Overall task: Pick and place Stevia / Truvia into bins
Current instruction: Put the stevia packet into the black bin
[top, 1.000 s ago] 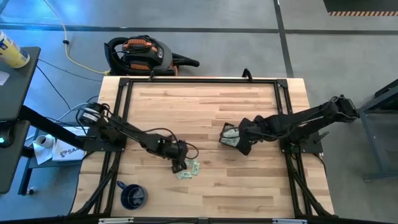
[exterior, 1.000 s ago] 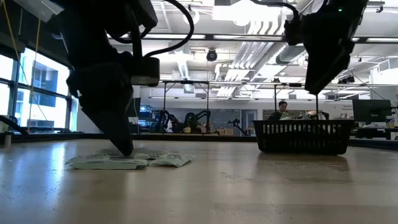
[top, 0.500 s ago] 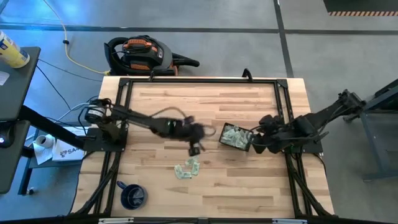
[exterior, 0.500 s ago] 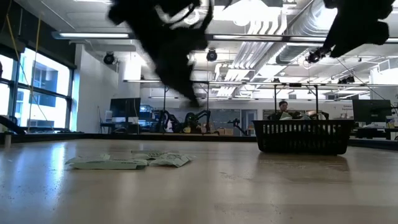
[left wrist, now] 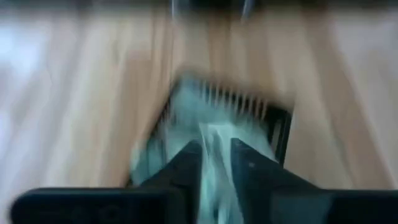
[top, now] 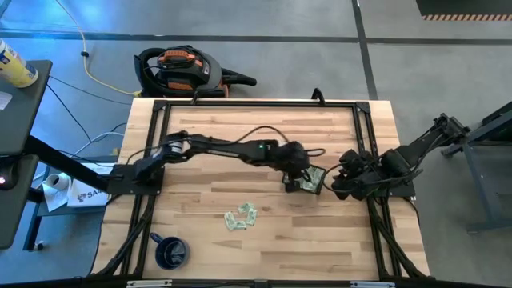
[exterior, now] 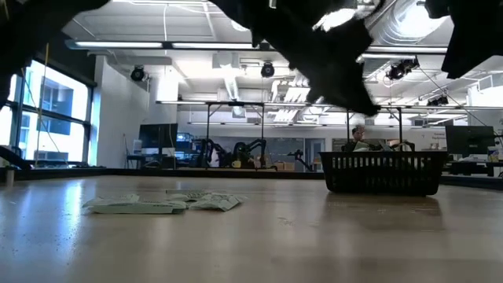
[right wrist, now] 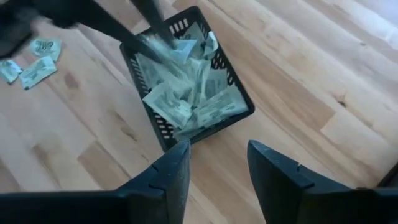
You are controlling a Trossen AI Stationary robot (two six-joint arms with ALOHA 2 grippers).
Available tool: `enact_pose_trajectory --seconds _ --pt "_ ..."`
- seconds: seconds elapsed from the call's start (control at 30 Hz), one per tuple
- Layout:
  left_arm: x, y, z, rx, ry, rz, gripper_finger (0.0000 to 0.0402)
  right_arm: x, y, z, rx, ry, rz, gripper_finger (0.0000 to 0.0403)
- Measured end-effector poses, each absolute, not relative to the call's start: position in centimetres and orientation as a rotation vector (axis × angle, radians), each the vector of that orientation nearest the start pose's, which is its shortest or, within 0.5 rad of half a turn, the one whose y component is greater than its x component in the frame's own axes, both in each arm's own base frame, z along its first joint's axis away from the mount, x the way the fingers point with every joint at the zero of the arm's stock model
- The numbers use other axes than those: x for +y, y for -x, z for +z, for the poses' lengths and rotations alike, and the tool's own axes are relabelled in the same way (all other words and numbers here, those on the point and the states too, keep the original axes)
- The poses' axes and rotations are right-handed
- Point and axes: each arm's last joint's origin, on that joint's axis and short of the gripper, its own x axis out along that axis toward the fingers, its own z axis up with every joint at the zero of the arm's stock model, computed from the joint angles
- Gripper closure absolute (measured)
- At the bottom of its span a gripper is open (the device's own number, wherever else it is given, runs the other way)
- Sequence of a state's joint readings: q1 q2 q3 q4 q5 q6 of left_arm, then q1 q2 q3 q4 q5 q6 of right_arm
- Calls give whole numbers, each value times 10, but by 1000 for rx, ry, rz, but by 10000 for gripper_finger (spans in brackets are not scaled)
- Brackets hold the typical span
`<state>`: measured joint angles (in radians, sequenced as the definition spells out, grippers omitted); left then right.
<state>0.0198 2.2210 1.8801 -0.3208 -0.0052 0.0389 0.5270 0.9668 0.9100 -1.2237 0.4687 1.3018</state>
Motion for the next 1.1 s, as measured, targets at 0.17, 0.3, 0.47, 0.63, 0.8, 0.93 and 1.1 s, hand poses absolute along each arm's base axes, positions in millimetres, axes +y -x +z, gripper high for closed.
enact_pose_trajectory --seconds 0.17,0.3,0.47,0.63,0.8,0.93,1.1 --pt "9 -495 236 952 65 20 222 63 -133 277 948 -555 -599 228" --pt "-15 -461 253 1169 -18 -13 195 68 -142 270 946 -502 -491 209" --pt "-55 -413 239 1210 -8 46 202 72 -167 255 955 -426 -391 191" --pt "-92 -342 222 1113 189 122 221 73 -197 243 970 -362 -265 184" --pt "-121 -285 208 1095 198 50 229 63 -226 234 955 -341 -161 187" --pt "-145 -257 185 1129 5 -115 222 53 -245 224 957 -366 -111 185" --pt "-155 -253 173 1057 -206 -248 201 46 -254 215 982 -432 -98 185"
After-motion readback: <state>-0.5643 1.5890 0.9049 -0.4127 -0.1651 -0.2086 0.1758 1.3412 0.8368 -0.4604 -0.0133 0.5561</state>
